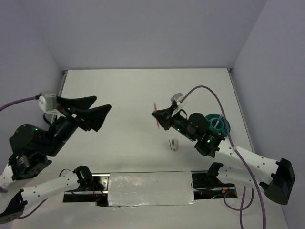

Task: Sort the stationery into containers
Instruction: Place the pen in the storage box.

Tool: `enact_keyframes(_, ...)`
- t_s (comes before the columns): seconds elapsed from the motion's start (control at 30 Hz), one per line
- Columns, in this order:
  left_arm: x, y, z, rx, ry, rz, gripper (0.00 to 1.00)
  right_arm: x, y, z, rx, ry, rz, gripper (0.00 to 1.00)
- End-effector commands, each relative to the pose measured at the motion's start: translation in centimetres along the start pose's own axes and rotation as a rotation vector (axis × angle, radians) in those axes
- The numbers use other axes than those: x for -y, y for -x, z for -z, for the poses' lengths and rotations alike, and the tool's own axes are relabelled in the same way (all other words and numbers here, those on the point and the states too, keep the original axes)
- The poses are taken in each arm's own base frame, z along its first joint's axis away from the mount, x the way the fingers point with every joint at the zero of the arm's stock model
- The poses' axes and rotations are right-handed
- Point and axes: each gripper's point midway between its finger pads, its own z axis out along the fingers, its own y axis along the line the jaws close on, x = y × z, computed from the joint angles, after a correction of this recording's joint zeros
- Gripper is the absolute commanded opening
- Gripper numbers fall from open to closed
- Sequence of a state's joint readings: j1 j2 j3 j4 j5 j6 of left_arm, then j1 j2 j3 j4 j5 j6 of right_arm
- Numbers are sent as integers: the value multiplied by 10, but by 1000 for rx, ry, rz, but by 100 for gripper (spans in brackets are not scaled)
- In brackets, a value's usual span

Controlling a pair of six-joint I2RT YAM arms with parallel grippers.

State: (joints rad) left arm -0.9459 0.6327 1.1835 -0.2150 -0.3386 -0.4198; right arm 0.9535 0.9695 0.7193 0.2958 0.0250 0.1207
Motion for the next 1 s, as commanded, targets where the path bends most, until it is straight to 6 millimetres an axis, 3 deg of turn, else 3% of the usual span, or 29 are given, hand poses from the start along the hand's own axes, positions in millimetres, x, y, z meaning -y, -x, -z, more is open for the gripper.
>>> enact_keyframes(0.0, -31, -16, 28, -54, 96, -71, 99, 62, 39, 34, 169, -255, 49, 0)
enact_keyframes(0.03, -36, -29, 36, -84, 94, -87, 99, 91, 32, 49, 184, -361, 74, 0)
enact_keyframes(0.1, -50, -58, 50, -185, 127, -103, 99, 123, 52, 87, 280, -518, 142, 0)
enact_keyframes(0.17, -60, -81, 62, -255, 147, -108, 99, 159, 49, 119, 330, -681, 200, 0)
enact_keyframes(0.27, -61, -119, 77, -348, 80, -111, 99, 197, 48, 165, 387, -895, 194, 0)
enact_keyframes(0.33, -61, -136, 85, -357, 40, -92, 99, 215, 44, 188, 403, -1029, 161, 0)
enact_keyframes(0.37, -59, -134, 87, -348, 29, -78, 99, 225, 44, 202, 413, -1107, 151, 0)
enact_keyframes(0.5, -50, -131, 91, -328, -37, -75, 99, 242, 46, 237, 460, -1270, 162, 0)
enact_keyframes(0.6, -48, -134, 92, -345, -52, -81, 99, 251, 31, 254, 471, -1347, 122, 0)
enact_keyframes(0.77, -44, -133, 94, -342, -77, -83, 99, 251, 11, 265, 516, -1345, 104, 0)
enact_keyframes(0.97, -39, -129, 99, -318, -116, -74, 99, 267, -12, 271, 449, -1421, 85, 0)
